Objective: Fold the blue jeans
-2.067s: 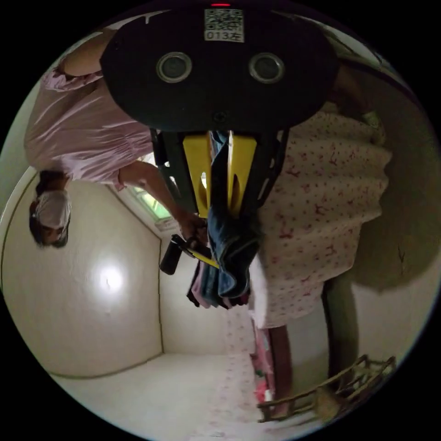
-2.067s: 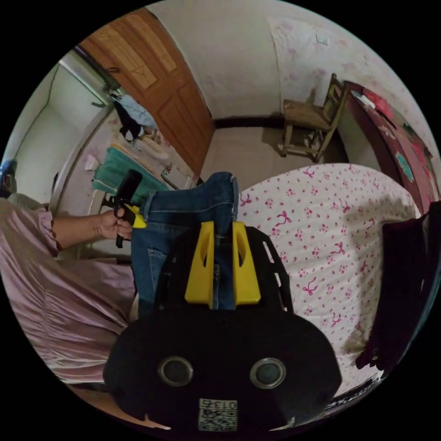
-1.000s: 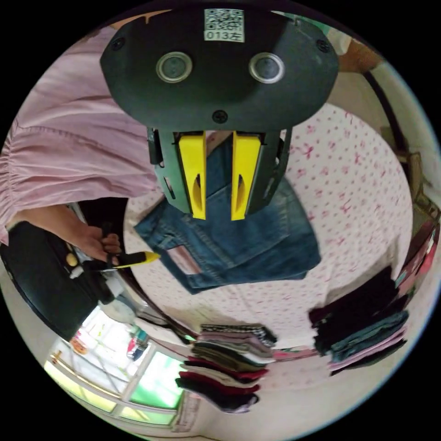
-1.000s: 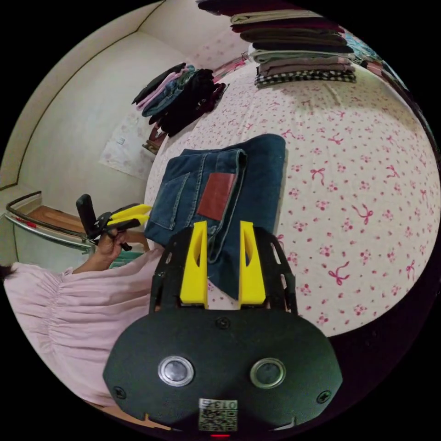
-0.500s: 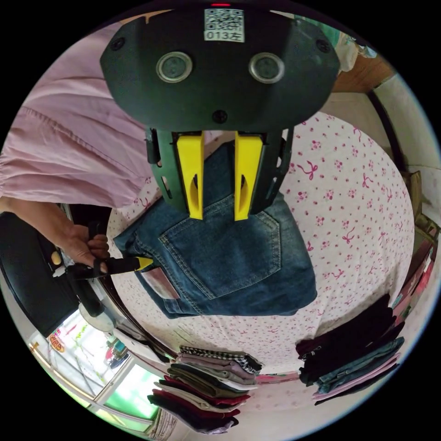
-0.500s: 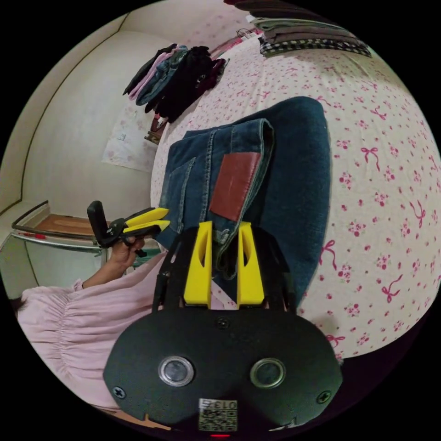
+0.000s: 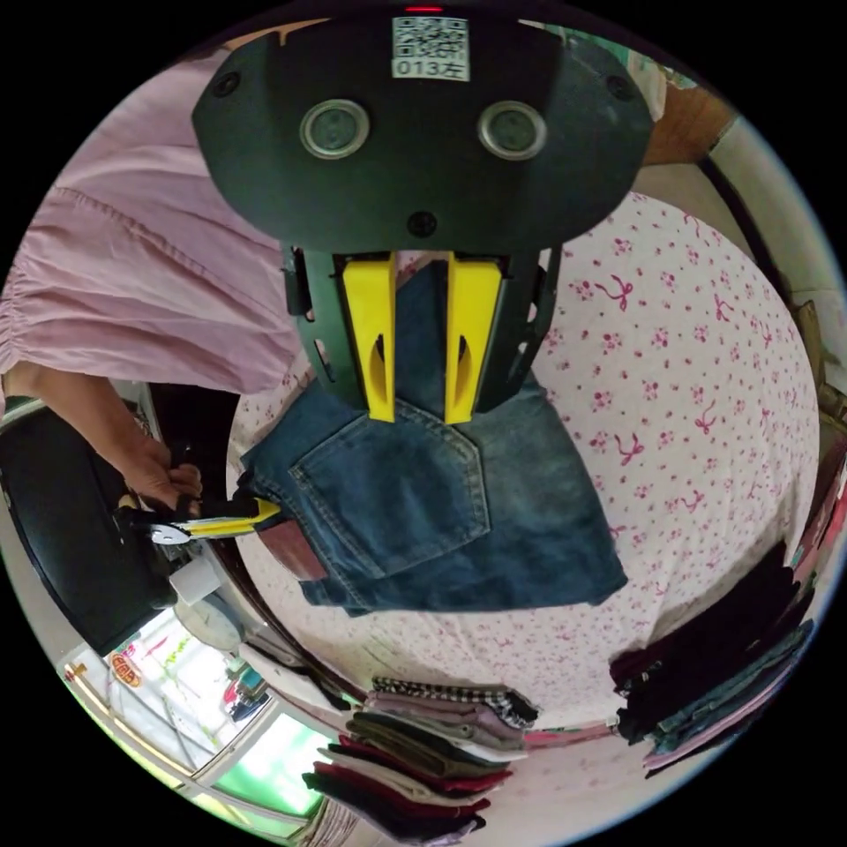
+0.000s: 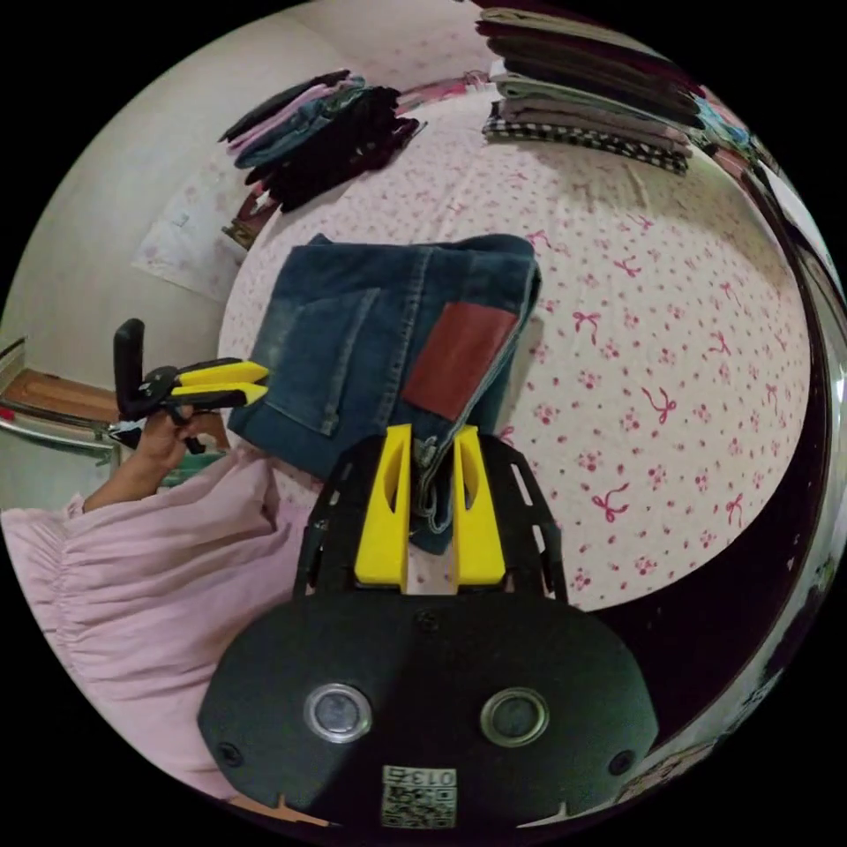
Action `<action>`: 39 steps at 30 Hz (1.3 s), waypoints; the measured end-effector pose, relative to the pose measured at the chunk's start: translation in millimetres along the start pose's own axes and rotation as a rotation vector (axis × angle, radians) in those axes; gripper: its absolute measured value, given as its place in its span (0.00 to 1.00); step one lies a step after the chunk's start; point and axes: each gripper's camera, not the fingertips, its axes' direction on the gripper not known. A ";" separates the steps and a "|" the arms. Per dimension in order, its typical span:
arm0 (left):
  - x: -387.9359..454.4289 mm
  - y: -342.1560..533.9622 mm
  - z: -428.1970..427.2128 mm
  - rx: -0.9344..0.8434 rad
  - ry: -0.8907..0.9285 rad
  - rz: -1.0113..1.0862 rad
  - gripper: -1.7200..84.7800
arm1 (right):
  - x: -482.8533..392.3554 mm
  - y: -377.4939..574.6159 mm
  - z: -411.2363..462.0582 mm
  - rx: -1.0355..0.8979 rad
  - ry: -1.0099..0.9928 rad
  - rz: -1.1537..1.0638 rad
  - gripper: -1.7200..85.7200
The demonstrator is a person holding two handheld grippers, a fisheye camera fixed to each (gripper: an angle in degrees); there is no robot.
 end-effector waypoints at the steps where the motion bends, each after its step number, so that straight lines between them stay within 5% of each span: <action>1: -1.5 -1.7 -0.4 -0.004 -0.005 0.001 0.11 | 2.4 1.4 -2.1 0.020 -0.025 0.007 0.10; 13: -58.3 -5.5 -33.1 0.034 -0.113 -0.119 0.10 | 10.7 23.1 -41.9 0.214 0.025 0.096 0.13; 20: -130.2 -11.9 -57.9 0.185 0.074 -0.382 0.15 | 32.4 -1.0 -28.0 0.189 -0.092 0.118 0.18; 31: -163.1 -51.6 -42.6 0.048 0.224 -0.371 0.13 | 38.8 -20.5 0.3 0.100 -0.178 0.122 0.15; 35: -148.4 -65.6 -62.5 0.045 0.083 -0.280 0.12 | 27.4 -17.7 -10.8 0.128 -0.141 0.054 0.14; 39: -163.9 -65.9 -63.4 0.054 0.161 -0.322 0.13 | 40.7 -15.4 -0.6 0.106 -0.161 0.101 0.15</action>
